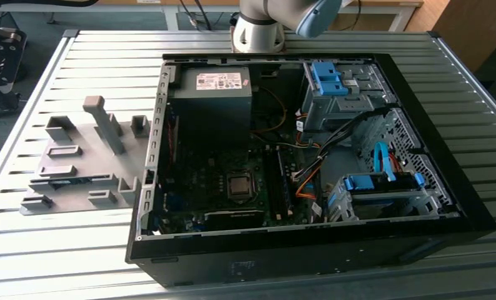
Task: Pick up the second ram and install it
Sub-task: 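Pick up the second ram and move it above second insertion slot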
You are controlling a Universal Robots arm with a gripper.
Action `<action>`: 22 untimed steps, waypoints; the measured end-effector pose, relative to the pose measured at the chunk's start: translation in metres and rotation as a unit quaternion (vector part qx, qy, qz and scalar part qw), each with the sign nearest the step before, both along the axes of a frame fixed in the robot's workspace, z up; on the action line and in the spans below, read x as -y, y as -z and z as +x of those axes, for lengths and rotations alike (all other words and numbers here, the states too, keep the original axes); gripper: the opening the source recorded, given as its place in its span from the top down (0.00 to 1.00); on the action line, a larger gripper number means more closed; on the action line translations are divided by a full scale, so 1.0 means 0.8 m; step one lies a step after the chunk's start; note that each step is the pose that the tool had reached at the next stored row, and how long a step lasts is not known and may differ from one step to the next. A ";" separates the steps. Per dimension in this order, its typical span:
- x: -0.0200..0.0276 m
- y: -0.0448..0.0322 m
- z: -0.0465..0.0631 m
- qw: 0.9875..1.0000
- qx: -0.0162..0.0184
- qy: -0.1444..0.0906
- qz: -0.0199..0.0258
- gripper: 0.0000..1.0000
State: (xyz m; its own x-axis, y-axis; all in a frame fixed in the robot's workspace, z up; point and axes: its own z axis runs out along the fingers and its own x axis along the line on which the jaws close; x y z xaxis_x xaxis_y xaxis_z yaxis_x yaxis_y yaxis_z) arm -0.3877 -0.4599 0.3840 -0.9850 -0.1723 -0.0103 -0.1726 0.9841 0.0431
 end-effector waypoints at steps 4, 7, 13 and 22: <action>0.0000 0.0001 0.000 1.000 0.000 -0.010 0.000 0.89; 0.0000 0.0001 0.000 1.000 0.000 -0.018 0.000 0.89; 0.0000 0.0001 0.000 1.000 0.000 -0.028 0.000 0.89; 0.0000 0.0002 0.000 0.999 0.000 -0.043 0.000 0.89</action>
